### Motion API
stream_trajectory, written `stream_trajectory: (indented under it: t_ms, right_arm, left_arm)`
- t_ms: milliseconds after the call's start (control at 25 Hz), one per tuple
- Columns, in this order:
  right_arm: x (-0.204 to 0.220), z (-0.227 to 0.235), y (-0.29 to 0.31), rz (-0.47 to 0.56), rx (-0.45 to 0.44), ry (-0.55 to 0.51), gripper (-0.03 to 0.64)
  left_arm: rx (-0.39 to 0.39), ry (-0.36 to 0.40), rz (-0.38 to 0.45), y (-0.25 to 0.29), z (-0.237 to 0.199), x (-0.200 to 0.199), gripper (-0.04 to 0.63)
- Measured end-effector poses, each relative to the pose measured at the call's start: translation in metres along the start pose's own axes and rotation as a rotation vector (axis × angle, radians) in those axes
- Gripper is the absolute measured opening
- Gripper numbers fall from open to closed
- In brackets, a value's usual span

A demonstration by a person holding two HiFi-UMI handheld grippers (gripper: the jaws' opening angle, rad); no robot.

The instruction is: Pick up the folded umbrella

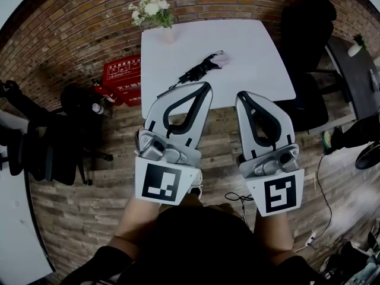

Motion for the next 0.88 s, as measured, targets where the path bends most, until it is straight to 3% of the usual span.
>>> stream_trajectory:
  t_ms: [880]
  right_arm:
    - [0.036,0.031,0.060,-0.030,0.077,0.016,0.031]
  left_arm:
    - [0.031,0.000,0.034,0.044,-0.028,0.067,0.012]
Point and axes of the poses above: the fingertips, and each gripper's own axes: y forward along the fingers, z to its right, x out of its underside, the point moved 4 cm from there along -y, backward along the fingers, and after that the axes turned 14 degrees about y, right-handed, at the moved point
